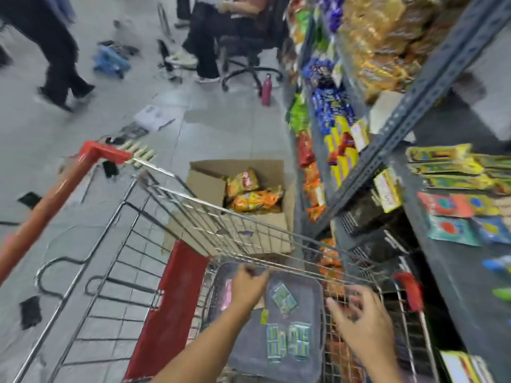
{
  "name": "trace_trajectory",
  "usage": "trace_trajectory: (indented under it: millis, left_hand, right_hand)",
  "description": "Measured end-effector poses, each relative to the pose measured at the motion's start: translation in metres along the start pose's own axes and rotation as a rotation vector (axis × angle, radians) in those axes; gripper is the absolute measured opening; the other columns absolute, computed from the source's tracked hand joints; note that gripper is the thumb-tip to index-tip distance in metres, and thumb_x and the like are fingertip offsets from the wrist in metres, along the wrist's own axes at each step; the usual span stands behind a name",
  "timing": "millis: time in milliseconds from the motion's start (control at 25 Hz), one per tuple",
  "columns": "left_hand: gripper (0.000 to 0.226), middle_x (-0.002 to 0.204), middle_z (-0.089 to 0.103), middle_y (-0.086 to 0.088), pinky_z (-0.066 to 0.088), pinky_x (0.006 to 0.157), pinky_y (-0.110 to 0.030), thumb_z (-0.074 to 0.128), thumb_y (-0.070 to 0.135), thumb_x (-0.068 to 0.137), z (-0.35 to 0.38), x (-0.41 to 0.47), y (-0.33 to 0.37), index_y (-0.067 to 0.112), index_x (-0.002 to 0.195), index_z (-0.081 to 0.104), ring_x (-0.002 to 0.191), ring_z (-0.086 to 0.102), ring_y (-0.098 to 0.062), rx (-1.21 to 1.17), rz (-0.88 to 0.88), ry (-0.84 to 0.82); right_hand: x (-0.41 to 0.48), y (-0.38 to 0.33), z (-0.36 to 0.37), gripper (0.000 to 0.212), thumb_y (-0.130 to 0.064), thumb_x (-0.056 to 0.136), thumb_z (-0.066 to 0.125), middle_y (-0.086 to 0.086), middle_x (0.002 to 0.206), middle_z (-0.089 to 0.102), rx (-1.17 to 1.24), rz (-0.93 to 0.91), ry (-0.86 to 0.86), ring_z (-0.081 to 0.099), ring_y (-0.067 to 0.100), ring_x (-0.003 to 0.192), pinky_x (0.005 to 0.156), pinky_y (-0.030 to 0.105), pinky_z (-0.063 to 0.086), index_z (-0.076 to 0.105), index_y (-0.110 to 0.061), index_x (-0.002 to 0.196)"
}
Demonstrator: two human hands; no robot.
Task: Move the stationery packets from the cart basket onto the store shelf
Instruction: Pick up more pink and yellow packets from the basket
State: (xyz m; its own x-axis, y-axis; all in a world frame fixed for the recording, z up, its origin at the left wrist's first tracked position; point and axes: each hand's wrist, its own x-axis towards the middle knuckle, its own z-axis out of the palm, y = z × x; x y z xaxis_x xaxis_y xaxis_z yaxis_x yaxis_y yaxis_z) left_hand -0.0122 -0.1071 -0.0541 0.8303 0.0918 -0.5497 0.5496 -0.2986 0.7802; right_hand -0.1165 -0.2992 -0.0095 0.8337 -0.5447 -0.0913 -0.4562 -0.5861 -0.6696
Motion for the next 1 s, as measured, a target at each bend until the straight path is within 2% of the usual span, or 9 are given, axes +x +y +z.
trace_trajectory:
  millis: [80, 160, 240, 320, 440, 560, 800, 920, 1000]
  left_hand:
    - [0.037, 0.071, 0.056, -0.009, 0.045, 0.068, -0.038, 0.075, 0.031, 0.078, -0.009, 0.024, -0.035, 0.017, 0.063, 0.044, 0.072, 0.056, -0.023, 0.059, -0.171, 0.105]
    - [0.036, 0.068, 0.060, -0.009, 0.050, 0.066, -0.040, 0.071, 0.039, 0.079, -0.010, 0.046, -0.073, 0.015, 0.063, 0.049, 0.070, 0.062, -0.027, 0.178, -0.168, 0.124]
    - [0.044, 0.085, 0.069, -0.012, 0.052, 0.069, -0.036, 0.062, 0.054, 0.076, -0.011, 0.068, -0.107, 0.011, 0.085, 0.061, 0.085, 0.068, -0.032, 0.332, -0.161, 0.095]
    - [0.053, 0.101, 0.070, -0.013, 0.055, 0.075, -0.036, 0.058, 0.055, 0.073, -0.011, 0.096, -0.133, 0.015, 0.108, 0.059, 0.095, 0.067, -0.033, 0.496, -0.105, 0.073]
    - [0.047, 0.109, 0.067, -0.008, 0.056, 0.079, -0.035, 0.058, 0.049, 0.075, -0.005, 0.125, -0.158, 0.020, 0.113, 0.055, 0.097, 0.067, -0.029, 0.614, -0.062, 0.016]
    - [0.046, 0.114, 0.062, -0.009, 0.056, 0.081, -0.039, 0.056, 0.039, 0.079, 0.002, 0.137, -0.172, 0.014, 0.117, 0.050, 0.100, 0.065, -0.030, 0.730, -0.077, -0.040]
    - [0.060, 0.120, 0.055, -0.011, 0.051, 0.082, -0.039, 0.062, 0.036, 0.077, 0.005, 0.145, -0.182, 0.008, 0.125, 0.037, 0.106, 0.061, -0.030, 0.820, 0.018, -0.091]
    - [0.060, 0.117, 0.059, -0.010, 0.052, 0.081, -0.036, 0.069, 0.037, 0.073, -0.007, 0.133, -0.170, 0.009, 0.120, 0.045, 0.104, 0.061, -0.029, 0.711, -0.044, -0.100]
    - [0.052, 0.110, 0.063, -0.009, 0.052, 0.080, -0.032, 0.069, 0.035, 0.070, -0.012, 0.119, -0.155, 0.010, 0.112, 0.053, 0.101, 0.063, -0.028, 0.654, -0.060, -0.104]
  right_hand:
    - [0.006, 0.000, 0.059, 0.038, -0.025, 0.068, 0.084, 0.010, 0.086, 0.066, 0.027, 0.173, -0.131, 0.066, 0.029, 0.081, 0.071, 0.036, 0.051, 0.061, -0.009, 0.093]
    - [0.010, 0.009, 0.121, 0.038, -0.027, 0.069, 0.084, 0.017, 0.077, 0.067, -0.021, 0.299, -0.222, 0.066, 0.035, 0.079, 0.069, 0.039, 0.050, 0.062, -0.002, 0.088]
    - [0.010, 0.019, 0.178, 0.043, -0.034, 0.072, 0.080, 0.017, 0.082, 0.068, -0.095, 0.339, -0.328, 0.066, 0.034, 0.082, 0.071, 0.038, 0.050, 0.061, -0.002, 0.093]
    - [0.010, 0.025, 0.223, 0.050, -0.045, 0.074, 0.073, 0.016, 0.095, 0.068, -0.172, 0.343, -0.383, 0.065, 0.033, 0.090, 0.074, 0.036, 0.051, 0.059, -0.005, 0.103]
    - [0.017, 0.033, 0.268, 0.054, -0.051, 0.076, 0.064, 0.013, 0.112, 0.062, -0.410, 0.272, -0.417, 0.061, 0.032, 0.104, 0.077, 0.036, 0.051, 0.052, -0.009, 0.109]
    - [0.025, 0.040, 0.293, 0.053, -0.043, 0.080, 0.063, 0.011, 0.119, 0.056, -0.479, 0.188, -0.409, 0.056, 0.030, 0.112, 0.085, 0.037, 0.049, 0.047, -0.008, 0.115]
    - [0.040, 0.041, 0.315, 0.055, -0.039, 0.074, 0.070, 0.010, 0.119, 0.058, -0.567, 0.086, -0.449, 0.058, 0.027, 0.110, 0.083, 0.035, 0.051, 0.047, -0.009, 0.114]
    - [0.040, 0.037, 0.298, 0.054, -0.039, 0.066, 0.075, 0.009, 0.108, 0.065, -0.402, 0.257, -0.525, 0.064, 0.028, 0.101, 0.077, 0.031, 0.052, 0.055, -0.011, 0.108]
    - [0.036, 0.035, 0.269, 0.042, -0.037, 0.062, 0.077, 0.003, 0.089, 0.070, -0.192, 0.408, -0.495, 0.068, 0.024, 0.091, 0.071, 0.027, 0.052, 0.063, -0.016, 0.096]
